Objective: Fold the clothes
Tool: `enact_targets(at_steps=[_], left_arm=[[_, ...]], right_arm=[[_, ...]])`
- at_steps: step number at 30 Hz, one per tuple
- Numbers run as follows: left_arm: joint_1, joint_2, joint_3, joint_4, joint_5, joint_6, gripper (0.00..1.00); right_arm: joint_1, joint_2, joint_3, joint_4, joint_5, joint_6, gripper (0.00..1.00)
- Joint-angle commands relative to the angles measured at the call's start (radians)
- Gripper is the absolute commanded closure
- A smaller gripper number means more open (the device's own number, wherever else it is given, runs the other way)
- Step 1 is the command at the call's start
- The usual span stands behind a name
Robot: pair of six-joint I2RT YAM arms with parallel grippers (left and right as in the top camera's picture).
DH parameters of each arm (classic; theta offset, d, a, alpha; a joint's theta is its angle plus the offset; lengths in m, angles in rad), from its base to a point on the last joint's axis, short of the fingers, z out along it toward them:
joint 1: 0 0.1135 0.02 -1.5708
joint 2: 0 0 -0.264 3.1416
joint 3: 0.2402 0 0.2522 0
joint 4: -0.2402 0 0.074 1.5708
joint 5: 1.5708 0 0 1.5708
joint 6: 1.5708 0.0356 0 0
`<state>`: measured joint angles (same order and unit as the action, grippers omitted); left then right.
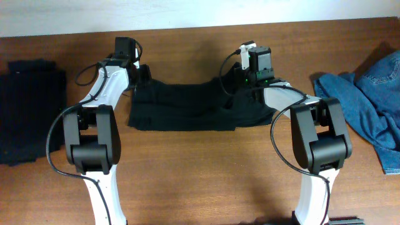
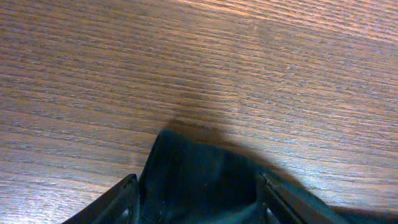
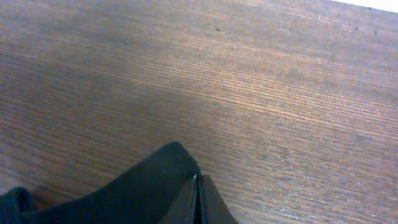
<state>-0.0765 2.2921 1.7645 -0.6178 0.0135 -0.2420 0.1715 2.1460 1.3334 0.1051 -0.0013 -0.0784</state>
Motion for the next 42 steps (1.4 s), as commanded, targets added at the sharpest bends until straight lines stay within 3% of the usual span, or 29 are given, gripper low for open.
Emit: enact_targets(at_steps=[1, 6, 9, 15, 28, 42], left_arm=[[0.003, -0.019, 0.024, 0.000, -0.025, 0.013, 0.40], [0.003, -0.018, 0.022, -0.001, -0.033, 0.013, 0.42], [0.002, -0.018, 0.021, -0.005, -0.033, 0.013, 0.59], [0.003, -0.016, 0.020, -0.005, -0.033, 0.013, 0.62], [0.003, -0.016, 0.019, 0.011, -0.039, 0.014, 0.99], [0.003, -0.032, 0.060, -0.013, -0.040, 0.039, 0.99]], right_arm=[[-0.003, -0.032, 0.020, -0.005, -0.006, 0.005, 0.96], [-0.003, -0.032, 0.020, -0.010, -0.006, 0.005, 0.96], [-0.003, -0.032, 0.020, -0.016, -0.006, 0.005, 0.96], [-0.003, -0.032, 0.020, -0.021, -0.006, 0.005, 0.96], [-0.003, -0.032, 0.020, -0.026, -0.006, 0.005, 0.96], [-0.003, -0.103, 0.021, -0.043, -0.033, 0.004, 0.96]])
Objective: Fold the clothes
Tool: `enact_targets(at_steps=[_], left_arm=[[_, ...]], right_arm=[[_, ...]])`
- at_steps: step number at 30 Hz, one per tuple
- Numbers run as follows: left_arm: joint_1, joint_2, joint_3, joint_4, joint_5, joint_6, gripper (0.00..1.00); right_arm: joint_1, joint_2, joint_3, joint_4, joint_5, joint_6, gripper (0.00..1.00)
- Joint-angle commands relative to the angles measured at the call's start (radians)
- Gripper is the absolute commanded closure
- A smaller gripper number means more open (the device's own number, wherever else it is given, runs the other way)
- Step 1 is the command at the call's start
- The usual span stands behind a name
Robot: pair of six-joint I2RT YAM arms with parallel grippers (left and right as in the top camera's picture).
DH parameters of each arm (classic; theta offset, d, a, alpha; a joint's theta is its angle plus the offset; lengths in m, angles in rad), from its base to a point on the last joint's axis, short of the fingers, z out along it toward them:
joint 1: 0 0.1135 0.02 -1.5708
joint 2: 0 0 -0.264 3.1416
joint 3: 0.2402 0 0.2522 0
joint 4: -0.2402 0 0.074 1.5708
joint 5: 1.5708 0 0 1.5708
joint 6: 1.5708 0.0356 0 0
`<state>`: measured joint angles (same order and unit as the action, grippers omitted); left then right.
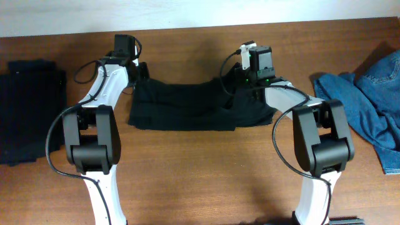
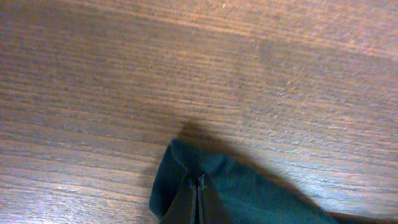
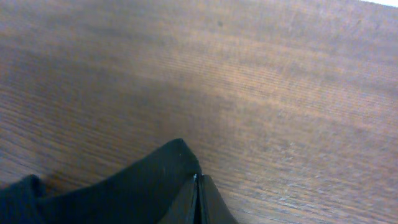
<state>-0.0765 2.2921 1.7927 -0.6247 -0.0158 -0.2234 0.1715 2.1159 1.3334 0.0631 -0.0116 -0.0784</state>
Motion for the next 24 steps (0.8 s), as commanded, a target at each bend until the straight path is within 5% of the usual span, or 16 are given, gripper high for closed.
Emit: enact_targets(at_steps=[1, 24], left_arm=[[0.003, -0.036, 0.032, -0.009, -0.011, 0.021, 0.99], [0.009, -0.123, 0.032, -0.076, -0.011, 0.020, 0.99]], right_arm=[[-0.003, -0.079, 0.021, -0.006, -0.022, 0.004, 0.96], [-0.003, -0.180, 0.021, -0.149, -0.023, 0.004, 0.96]])
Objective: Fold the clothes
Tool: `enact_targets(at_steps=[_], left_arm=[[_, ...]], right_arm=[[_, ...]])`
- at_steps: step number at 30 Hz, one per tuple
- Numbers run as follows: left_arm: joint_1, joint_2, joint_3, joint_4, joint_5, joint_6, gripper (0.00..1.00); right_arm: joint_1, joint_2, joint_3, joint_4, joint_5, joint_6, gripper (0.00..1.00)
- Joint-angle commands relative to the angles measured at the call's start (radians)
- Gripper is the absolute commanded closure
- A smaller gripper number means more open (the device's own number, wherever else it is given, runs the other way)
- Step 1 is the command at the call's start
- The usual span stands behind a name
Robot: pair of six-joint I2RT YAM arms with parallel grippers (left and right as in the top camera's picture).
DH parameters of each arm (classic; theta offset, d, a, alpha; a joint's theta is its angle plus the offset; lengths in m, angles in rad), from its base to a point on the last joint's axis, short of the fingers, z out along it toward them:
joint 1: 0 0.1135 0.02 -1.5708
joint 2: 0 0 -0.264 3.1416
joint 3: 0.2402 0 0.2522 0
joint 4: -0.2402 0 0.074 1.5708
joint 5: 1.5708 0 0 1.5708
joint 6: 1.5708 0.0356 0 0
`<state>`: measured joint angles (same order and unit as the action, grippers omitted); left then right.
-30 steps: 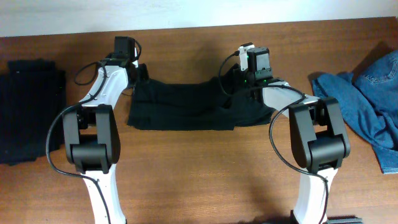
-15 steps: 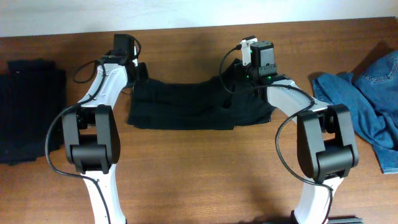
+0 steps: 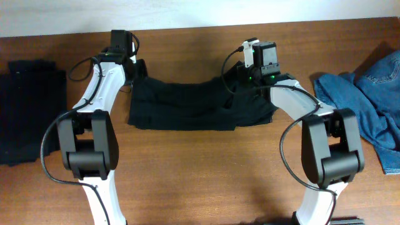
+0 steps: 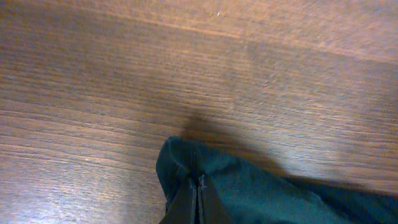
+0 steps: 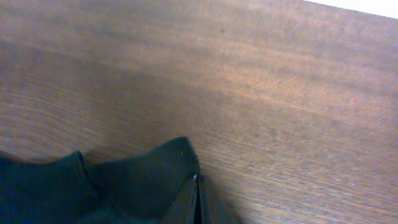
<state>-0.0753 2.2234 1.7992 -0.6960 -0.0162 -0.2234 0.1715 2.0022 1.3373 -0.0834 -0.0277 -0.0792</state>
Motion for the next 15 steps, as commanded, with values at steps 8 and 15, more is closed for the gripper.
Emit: enact_targets(at_steps=[8, 15], left_arm=[[0.008, -0.075, 0.025, -0.080, -0.010, 0.020, 0.99], [0.008, -0.098, 0.025, -0.144, -0.011, 0.020, 1.00]], right_arm=[[-0.003, -0.130, 0.017, -0.089, -0.006, 0.005, 0.96], [-0.003, -0.132, 0.017, -0.172, -0.006, 0.005, 0.96]])
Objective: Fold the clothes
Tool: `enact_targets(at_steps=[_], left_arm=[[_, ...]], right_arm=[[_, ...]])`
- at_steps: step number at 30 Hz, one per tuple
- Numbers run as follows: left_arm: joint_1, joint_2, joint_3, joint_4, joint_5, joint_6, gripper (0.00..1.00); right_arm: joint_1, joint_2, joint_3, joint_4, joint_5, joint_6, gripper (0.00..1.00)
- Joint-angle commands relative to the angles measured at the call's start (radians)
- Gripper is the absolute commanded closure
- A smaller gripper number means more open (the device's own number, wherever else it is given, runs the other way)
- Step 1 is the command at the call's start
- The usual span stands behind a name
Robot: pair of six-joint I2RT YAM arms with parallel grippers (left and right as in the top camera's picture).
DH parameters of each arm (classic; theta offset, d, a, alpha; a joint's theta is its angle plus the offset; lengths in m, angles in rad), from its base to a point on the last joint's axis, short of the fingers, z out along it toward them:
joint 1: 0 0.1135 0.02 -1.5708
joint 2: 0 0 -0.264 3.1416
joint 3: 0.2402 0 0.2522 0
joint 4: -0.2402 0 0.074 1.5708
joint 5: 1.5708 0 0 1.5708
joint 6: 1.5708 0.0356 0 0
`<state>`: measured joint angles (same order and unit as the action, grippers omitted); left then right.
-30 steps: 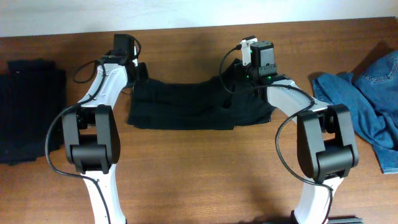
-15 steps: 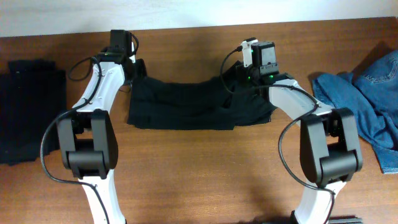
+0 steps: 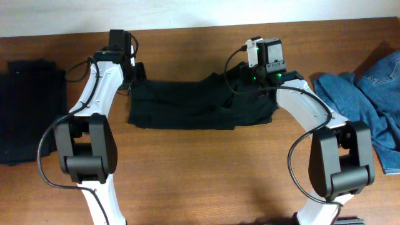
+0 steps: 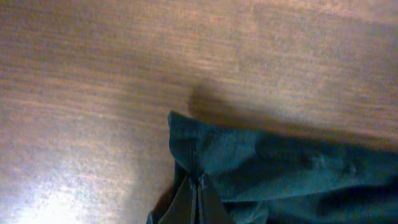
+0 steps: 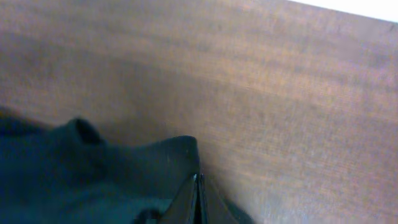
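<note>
A black garment (image 3: 194, 103) lies spread across the middle of the wooden table, its far edge raised at both ends. My left gripper (image 3: 139, 74) is shut on the garment's far left corner (image 4: 186, 137), jaws pressed together on the cloth (image 4: 200, 182). My right gripper (image 3: 240, 74) is shut on the far right corner (image 5: 180, 155), jaws closed tight at the cloth's edge (image 5: 198, 180). In both wrist views the dark fabric hangs from the fingertips over the wood.
A folded black garment (image 3: 28, 109) lies at the table's left edge. A heap of blue denim (image 3: 369, 94) lies at the right edge. A white wall runs along the table's far side (image 3: 187, 12).
Both grippers, still shut on the far corners, have shifted slightly farther back and up. More of the garment's cloth shows stretched under each wrist camera.
At first my left gripper stood open around the garment's far left corner while the right was shut on the far right corner. Then the left was shut on its corner. Since then both have held the far edge, raised and drawn back a little.
</note>
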<state>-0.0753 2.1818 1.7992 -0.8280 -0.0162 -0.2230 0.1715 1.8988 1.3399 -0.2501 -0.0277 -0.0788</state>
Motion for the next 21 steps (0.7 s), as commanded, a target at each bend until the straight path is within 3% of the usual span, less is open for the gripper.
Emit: enact_targets(at_steps=[1, 21], left_arm=[[0.008, -0.062, 0.025, -0.019, -0.010, 0.019, 1.00], [0.008, -0.104, 0.025, -0.177, -0.010, 0.019, 1.00]], right_arm=[[-0.003, -0.030, 0.014, -0.006, -0.006, 0.004, 0.96], [-0.022, -0.044, 0.014, -0.150, -0.006, 0.004, 0.96]])
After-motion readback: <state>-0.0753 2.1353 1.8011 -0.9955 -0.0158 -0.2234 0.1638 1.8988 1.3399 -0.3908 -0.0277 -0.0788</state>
